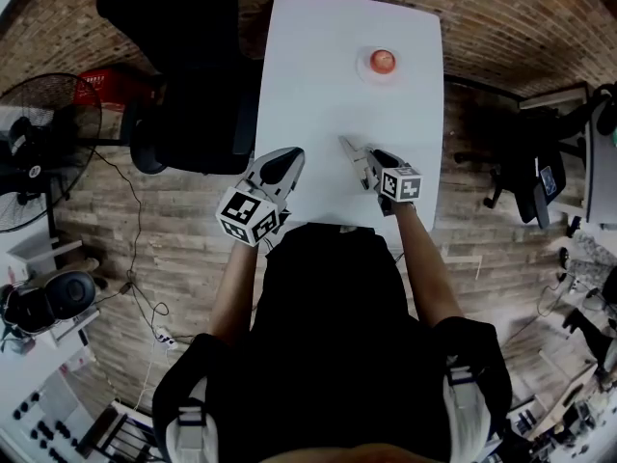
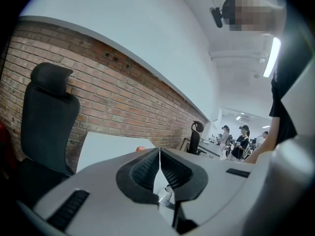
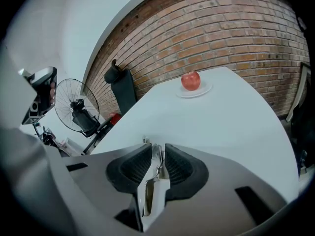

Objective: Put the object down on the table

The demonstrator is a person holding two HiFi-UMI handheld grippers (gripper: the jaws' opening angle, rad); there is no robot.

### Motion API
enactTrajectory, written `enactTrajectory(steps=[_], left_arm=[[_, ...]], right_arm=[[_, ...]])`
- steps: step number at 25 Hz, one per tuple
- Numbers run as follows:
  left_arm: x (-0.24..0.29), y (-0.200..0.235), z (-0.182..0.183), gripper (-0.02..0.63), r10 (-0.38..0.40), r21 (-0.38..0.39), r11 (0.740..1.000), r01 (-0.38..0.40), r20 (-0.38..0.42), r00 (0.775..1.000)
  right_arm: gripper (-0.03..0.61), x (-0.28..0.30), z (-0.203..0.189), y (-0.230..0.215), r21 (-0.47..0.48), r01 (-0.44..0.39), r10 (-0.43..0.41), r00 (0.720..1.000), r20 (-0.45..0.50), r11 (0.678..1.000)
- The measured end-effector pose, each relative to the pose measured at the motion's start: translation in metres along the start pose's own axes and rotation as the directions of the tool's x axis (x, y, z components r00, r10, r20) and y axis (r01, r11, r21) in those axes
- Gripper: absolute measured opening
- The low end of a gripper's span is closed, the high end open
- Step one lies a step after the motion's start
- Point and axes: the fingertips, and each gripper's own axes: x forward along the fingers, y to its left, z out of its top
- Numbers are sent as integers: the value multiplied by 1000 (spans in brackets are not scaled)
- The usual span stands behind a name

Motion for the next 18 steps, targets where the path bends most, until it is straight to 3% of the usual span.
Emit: enactTrajectory(steps=[9,13,18], left_arm=[[3,-11,6,25,-17,26,1000,17,5,1000],[4,-26,6,25,-15,30,999,15,10,1000],[1,-42,2,25,-9,26,1000,9,6,1000]], right_arm=[[58,-22,9,-2,10,32,-32,999,23,999],[-2,-36,11,12,-2,-97,97,993,72,995],[-2,-64,20,35,-78,-187,194,975,107,979]])
